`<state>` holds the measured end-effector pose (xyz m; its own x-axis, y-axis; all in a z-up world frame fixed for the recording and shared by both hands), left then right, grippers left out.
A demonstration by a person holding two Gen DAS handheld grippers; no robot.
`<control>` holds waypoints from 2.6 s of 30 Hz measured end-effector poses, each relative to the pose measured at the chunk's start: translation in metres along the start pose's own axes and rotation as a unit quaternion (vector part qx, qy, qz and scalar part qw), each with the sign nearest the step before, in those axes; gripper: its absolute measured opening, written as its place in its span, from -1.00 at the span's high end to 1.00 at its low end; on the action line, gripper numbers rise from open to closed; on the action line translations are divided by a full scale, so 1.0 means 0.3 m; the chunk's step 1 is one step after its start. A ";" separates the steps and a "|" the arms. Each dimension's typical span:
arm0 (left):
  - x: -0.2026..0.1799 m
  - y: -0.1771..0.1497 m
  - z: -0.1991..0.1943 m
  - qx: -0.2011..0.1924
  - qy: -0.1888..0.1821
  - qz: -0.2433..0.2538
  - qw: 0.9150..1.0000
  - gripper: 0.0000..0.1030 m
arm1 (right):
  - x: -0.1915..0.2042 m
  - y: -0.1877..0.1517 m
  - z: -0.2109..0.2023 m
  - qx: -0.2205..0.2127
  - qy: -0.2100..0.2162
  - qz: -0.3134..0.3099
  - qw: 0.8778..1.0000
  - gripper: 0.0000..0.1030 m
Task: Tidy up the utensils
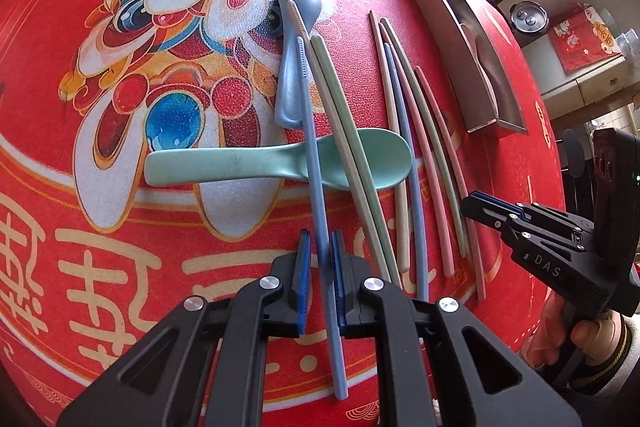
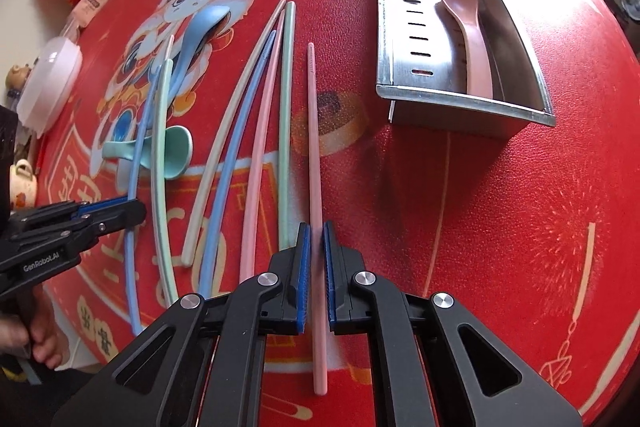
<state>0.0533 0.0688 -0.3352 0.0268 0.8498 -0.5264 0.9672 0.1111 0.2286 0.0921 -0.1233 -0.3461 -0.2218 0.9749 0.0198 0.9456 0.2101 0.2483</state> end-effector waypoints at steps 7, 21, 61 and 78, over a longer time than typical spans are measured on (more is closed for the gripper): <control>0.002 -0.006 0.003 -0.007 -0.004 -0.002 1.000 0.78 | 0.011 0.016 0.005 -0.016 -0.009 -0.003 1.000 0.87; 0.001 -0.013 -0.004 -0.011 0.002 0.006 1.000 0.78 | 0.025 0.008 0.003 -0.034 -0.024 -0.014 0.999 0.86; 0.016 -0.010 -0.075 -0.028 0.008 -0.005 1.000 0.88 | 0.054 0.039 0.012 -0.011 -0.044 -0.043 0.998 0.84; 0.035 -0.029 -0.071 -0.028 0.008 -0.015 0.999 0.88 | 0.069 0.065 0.027 0.021 -0.051 -0.034 0.998 0.80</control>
<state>0.0398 0.0877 -0.3251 -0.0058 0.8539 -0.5205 0.9517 0.1645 0.2592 0.1079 -0.0985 -0.3488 -0.2633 0.9600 -0.0953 0.9386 0.2777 0.2049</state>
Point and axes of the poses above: each gripper's, at about its wrist camera, not at the fingertips, and z roughly the way its jaws point, x to its left, y to its top, the point moved 2 cm from there along z, roughly the way its jaws point, and after that the axes turned 11 degrees about -y, right-handed, at the moved point
